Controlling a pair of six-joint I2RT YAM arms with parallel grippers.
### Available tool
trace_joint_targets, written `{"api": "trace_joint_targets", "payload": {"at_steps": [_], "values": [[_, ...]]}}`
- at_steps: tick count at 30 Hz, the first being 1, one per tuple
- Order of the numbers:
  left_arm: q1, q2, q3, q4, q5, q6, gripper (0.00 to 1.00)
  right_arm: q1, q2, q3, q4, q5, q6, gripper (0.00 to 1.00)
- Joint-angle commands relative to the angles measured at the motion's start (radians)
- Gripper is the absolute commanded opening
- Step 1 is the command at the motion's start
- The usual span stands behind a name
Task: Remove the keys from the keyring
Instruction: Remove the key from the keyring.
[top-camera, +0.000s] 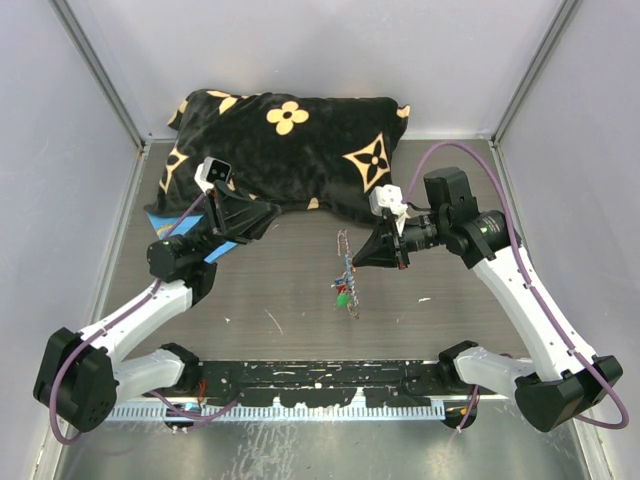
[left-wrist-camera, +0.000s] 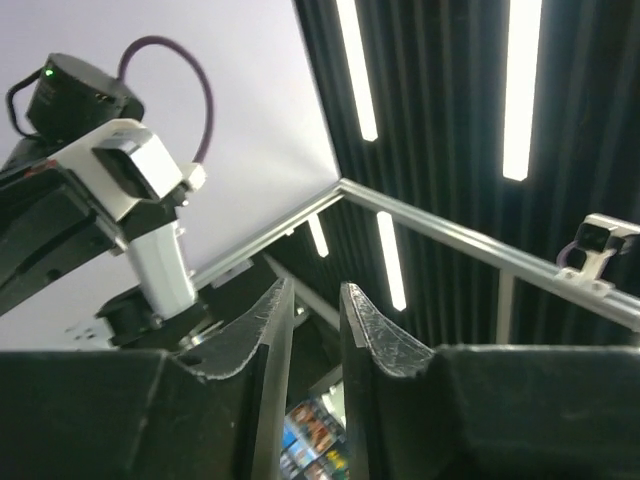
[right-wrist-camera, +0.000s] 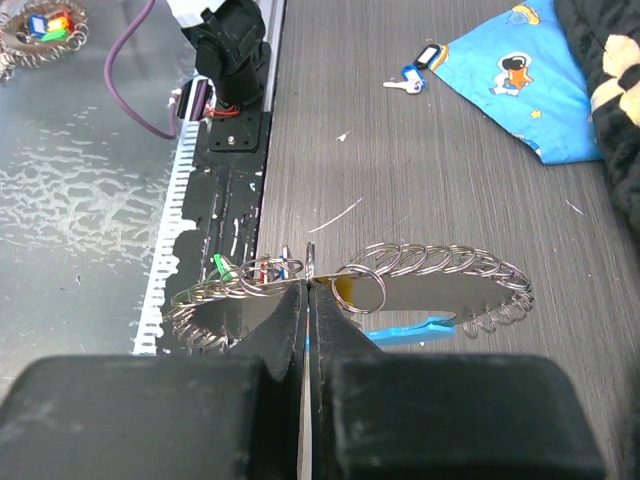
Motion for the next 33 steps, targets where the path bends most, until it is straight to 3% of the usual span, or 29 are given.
{"api": "trace_joint_targets", "payload": {"at_steps": [1,4,9,12,16,22,33], "values": [[0.005,0.009,0.08,-0.056,0.22,0.192,0.3,-0.005,-0.01,0.021,-0.015,0.019,-0.074,0.01],[0.005,-0.072,0.061,-0.259,0.268,0.54,0.33,-0.004,0.023,0.041,-0.072,0.062,-0.155,0.01],[-0.03,-0.349,0.022,-0.854,0.143,1.405,0.46,0.008,0.077,0.078,-0.189,0.143,-0.343,0.01],[-0.108,-0.447,-0.05,-0.911,0.05,1.699,0.5,0.018,0.101,0.098,-0.262,0.182,-0.489,0.01],[-0.242,-0.428,-0.085,-0.941,-0.001,1.914,0.42,0.041,0.11,0.108,-0.267,0.252,-0.587,0.01],[-0.469,-0.302,-0.055,-0.967,-0.144,2.161,0.37,0.122,0.12,0.131,-0.252,0.322,-0.594,0.01],[-0.61,-0.091,-0.062,-0.768,-0.344,2.274,0.3,0.168,0.13,0.145,-0.228,0.325,-0.555,0.01]]}}
